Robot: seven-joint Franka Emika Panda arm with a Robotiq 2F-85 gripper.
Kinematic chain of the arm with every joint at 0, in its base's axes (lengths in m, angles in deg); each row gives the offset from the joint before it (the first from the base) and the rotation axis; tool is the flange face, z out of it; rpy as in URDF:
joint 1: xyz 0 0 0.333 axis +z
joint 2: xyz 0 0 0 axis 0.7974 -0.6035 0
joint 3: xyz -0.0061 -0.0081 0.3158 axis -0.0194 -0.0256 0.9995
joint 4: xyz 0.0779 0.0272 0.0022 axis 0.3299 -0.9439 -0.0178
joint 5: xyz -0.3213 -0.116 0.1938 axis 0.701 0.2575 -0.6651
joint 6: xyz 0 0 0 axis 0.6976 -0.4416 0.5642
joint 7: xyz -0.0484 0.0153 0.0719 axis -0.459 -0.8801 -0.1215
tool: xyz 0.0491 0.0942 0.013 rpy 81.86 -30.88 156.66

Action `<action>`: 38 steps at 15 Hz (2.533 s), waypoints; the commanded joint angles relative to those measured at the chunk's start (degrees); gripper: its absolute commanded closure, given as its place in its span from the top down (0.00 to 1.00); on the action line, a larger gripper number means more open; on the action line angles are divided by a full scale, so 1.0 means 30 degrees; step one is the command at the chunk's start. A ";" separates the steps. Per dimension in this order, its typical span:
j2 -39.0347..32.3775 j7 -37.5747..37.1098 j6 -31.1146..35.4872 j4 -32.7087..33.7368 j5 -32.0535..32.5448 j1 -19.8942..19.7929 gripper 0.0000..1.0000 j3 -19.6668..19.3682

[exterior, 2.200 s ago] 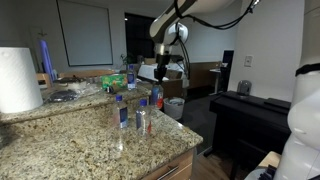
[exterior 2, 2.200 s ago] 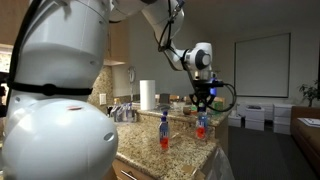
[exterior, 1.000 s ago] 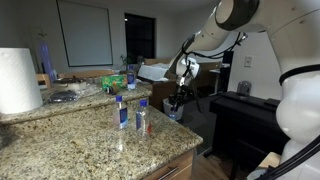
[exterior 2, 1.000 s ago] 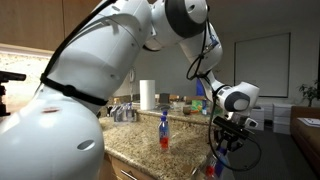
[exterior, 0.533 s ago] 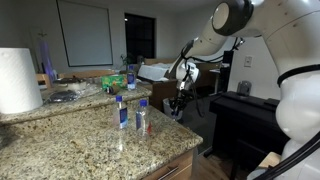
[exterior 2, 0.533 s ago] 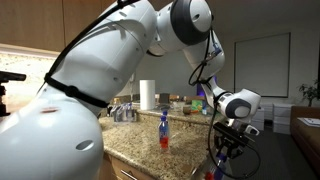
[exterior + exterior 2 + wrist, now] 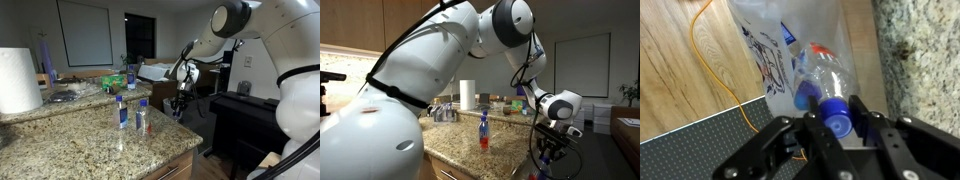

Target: Put the bottles on the counter in the plastic on the side of the counter

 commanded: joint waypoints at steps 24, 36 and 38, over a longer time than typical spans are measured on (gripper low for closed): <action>0.9819 0.4231 -0.5671 0.0019 0.1914 0.4970 1.00 0.3641; 1.2500 1.0510 -0.0438 -0.6816 0.5116 0.7185 1.00 0.3557; 1.2298 1.0929 0.0591 -0.7505 0.4688 0.7361 1.00 0.3548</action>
